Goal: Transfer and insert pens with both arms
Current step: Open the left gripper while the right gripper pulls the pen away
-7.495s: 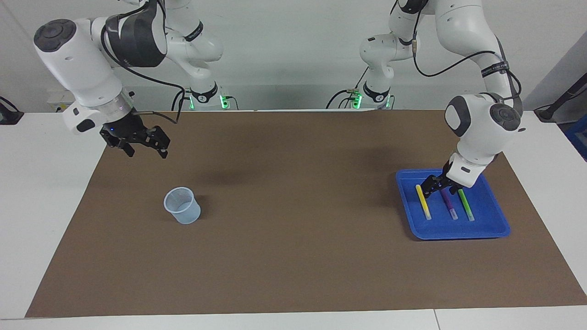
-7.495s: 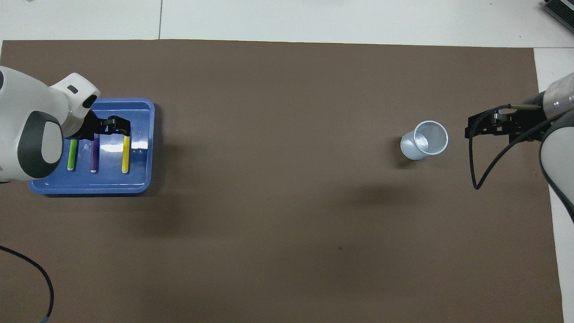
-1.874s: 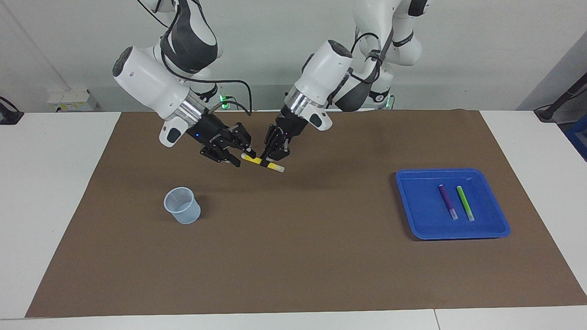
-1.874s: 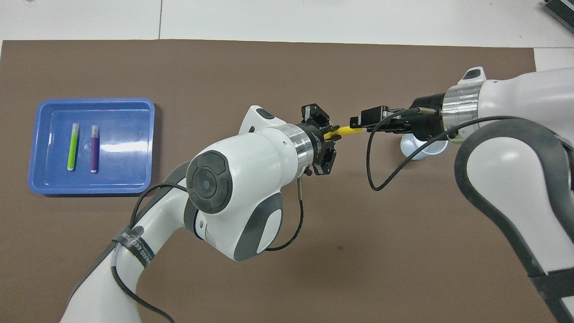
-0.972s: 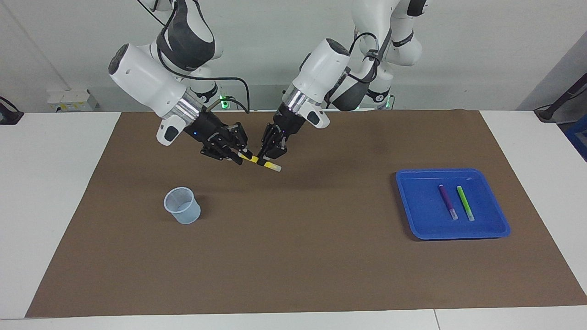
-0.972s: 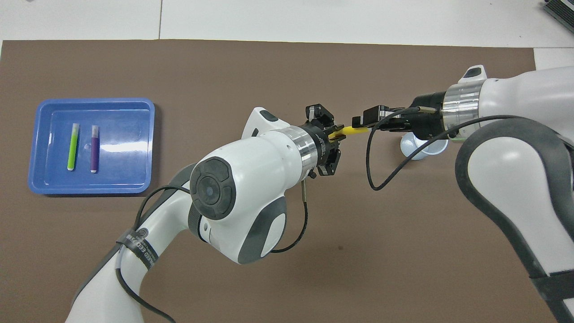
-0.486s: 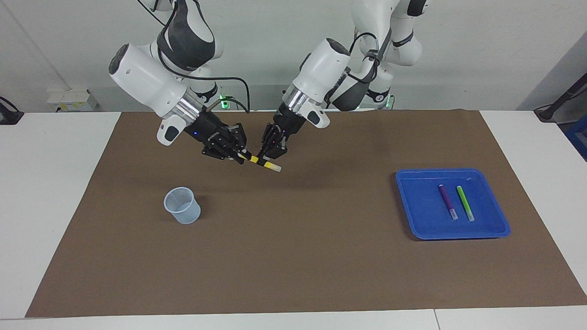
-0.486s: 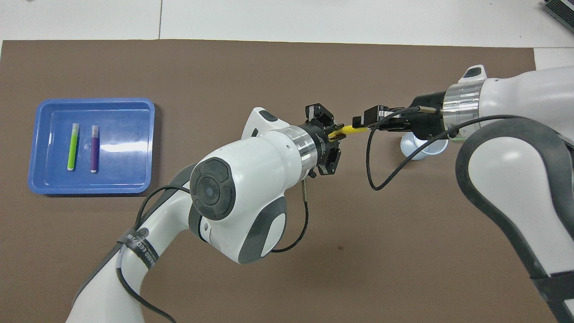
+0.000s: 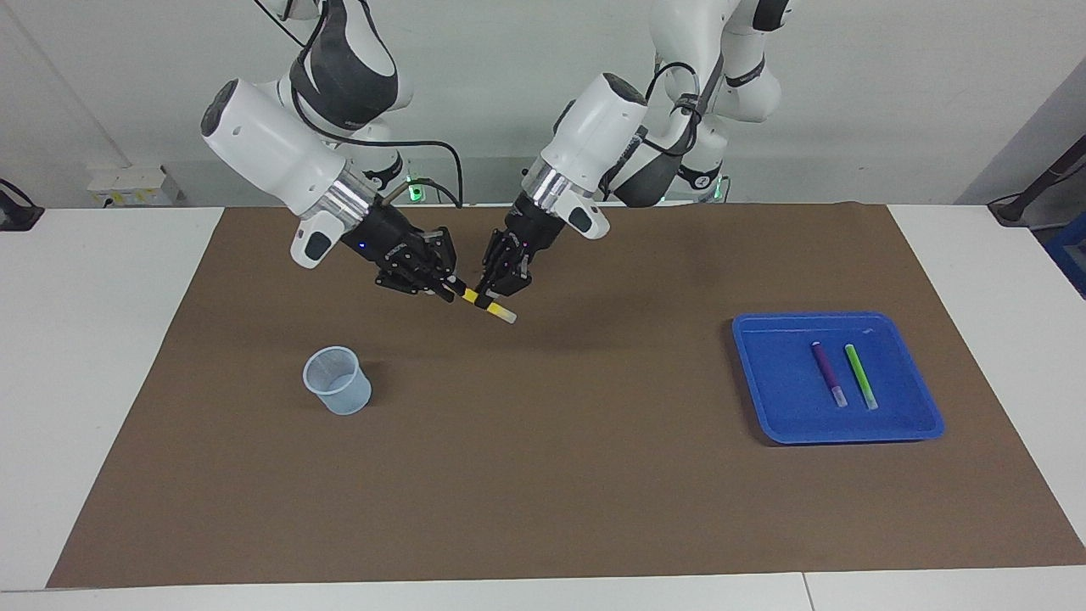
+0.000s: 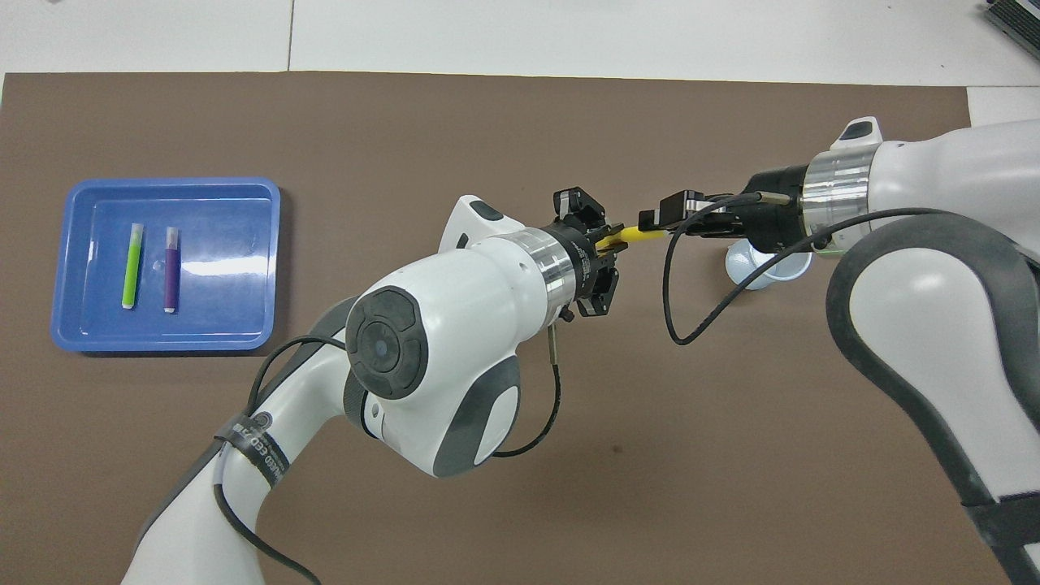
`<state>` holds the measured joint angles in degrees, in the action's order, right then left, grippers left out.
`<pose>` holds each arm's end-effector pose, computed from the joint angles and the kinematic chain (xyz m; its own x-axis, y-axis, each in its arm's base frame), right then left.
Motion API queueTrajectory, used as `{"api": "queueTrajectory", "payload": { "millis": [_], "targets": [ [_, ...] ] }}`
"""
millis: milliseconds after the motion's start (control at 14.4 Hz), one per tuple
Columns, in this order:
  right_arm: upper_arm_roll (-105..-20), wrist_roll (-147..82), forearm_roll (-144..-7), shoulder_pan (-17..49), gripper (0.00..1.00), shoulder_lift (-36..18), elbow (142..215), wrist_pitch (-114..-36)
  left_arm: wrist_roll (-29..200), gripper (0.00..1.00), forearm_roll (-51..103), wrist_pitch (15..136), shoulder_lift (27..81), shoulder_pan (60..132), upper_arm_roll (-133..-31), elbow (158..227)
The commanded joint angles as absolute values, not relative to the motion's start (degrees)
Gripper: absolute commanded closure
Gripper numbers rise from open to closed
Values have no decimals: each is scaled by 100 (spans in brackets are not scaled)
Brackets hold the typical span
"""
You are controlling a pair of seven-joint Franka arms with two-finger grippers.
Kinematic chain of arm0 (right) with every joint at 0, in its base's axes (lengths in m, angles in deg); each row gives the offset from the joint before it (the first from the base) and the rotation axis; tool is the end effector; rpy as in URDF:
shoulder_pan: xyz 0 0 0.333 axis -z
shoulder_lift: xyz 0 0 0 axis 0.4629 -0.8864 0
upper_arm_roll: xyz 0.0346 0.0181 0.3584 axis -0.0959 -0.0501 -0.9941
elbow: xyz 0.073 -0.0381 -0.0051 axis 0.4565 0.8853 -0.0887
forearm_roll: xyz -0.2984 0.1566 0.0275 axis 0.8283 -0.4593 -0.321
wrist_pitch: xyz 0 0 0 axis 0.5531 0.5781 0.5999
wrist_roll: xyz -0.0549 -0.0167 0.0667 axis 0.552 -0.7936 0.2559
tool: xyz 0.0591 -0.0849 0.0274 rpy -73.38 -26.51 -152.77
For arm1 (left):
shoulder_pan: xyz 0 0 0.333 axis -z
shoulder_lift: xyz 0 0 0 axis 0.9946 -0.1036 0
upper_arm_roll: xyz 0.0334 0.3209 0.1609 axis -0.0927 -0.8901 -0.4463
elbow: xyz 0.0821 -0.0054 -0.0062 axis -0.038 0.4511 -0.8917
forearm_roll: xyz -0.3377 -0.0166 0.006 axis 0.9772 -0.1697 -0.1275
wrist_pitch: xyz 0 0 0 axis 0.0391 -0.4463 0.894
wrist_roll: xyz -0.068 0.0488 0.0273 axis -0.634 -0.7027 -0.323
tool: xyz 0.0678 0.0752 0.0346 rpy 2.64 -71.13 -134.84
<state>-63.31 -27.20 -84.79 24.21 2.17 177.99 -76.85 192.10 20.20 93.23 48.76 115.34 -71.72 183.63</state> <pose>0.5393 0.1418 0.5938 0.9889 -0.0759 0.1274 0.0191 -0.7865 -0.6173 0.4750 -0.4259 0.5739 0.0514 0.7815 -0.6218 0.9347 0.1816 0.3055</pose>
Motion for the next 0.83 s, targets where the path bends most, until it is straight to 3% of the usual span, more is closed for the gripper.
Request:
{"api": "queueTrajectory", "payload": {
  "millis": [0, 69, 208, 347, 416, 486, 555, 763],
  "targets": [
    [-6319, -2941, -8510, 2529, 100, 217, 17699, -7477, 19168, 100, 2105, 9448, 4899, 11631, -7258, 18425],
    [-6310, -2942, -8467, 2538, 100, 226, 17699, -7459, 19159, 81, 2105, 9439, 4899, 11631, -7258, 18434],
    [-6310, -2942, -8327, 2582, 100, 217, 17585, -7293, 19185, 67, 2105, 9369, 4899, 11596, -7258, 18425],
    [-6310, -2942, -8029, 2600, 100, 217, 17480, -7160, 19159, 43, 2105, 9342, 4908, 11578, -7267, 18425],
    [-6310, -2942, -7879, 2608, 100, 217, 17427, -7055, 19159, 37, 2096, 9255, 4925, 11569, -7267, 18434],
    [-6310, -2942, -7808, 2608, 100, 217, 17374, -6985, 19142, 25, 2096, 9089, 4943, 11552, -7293, 18425],
    [-6310, -2942, -7798, 2634, 100, 217, 17365, -6975, 19141, 0, 2096, 8957, 4978, 11534, -7319, 18416],
    [-6310, -2950, -7125, 2661, 100, 226, 17374, -6940, 19133, 0, 2026, 8727, 5040, 11385, -7363, 18416]
  ]
}}
